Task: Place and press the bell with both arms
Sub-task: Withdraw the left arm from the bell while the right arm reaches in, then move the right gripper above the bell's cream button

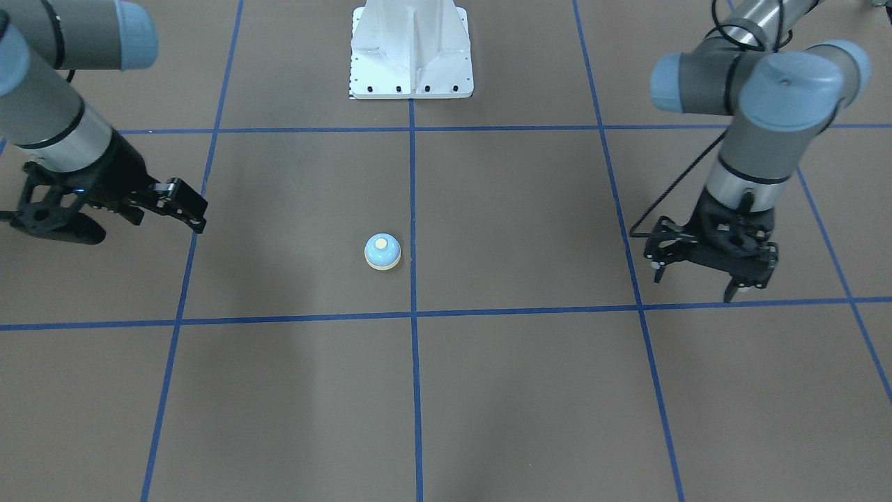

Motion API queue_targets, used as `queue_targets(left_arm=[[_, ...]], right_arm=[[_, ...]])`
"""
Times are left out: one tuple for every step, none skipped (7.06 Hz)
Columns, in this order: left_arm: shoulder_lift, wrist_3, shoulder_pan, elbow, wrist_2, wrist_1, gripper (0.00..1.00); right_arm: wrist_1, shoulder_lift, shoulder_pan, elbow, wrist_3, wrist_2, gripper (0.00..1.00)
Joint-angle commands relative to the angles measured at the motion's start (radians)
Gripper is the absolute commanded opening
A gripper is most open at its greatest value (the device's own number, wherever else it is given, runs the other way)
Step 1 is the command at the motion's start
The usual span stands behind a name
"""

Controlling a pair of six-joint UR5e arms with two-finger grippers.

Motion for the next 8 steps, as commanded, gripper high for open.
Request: queue_targets(left_arm=[[0.127,0.255,-0.159,-0.005,-0.077,-0.027,1.0],[0.149,0.313,-0.199,-0.002,-0.077,-0.026,1.0],[0.168,0.342,-0.224,-0.002,-0.08,-0.027,1.0],[0.169,0.345,-0.24,-0.005,-0.1,-0.027,1.0],[0.175,0.347,-0.247,-0.002,-0.103,-0.027,1.0],[0.183,0.347,-0.261,-0.005,-0.104,-0.029,1.0],[0.185,0.347,-0.272,-0.005,-0.123,-0.029,1.0],[0.192,0.347,-0.281,-0.006,-0.141,-0.029,1.0]], right_arm=[[-0.001,0.092,-0.12,-0.032,0.145,-0.085,0.82],[-0.001,0.135,-0.158,-0.046,0.182,-0.118,0.71],[-0.001,0.185,-0.192,-0.075,0.193,-0.15,0.57],[-0.003,0.237,-0.208,-0.107,0.23,-0.152,0.39],[-0.004,0.28,-0.225,-0.141,0.235,-0.152,0.12],[-0.004,0.333,-0.25,-0.211,0.235,-0.157,0.0],[-0.004,0.374,-0.275,-0.272,0.235,-0.193,0.0],[-0.003,0.39,-0.29,-0.305,0.226,-0.198,0.0]])
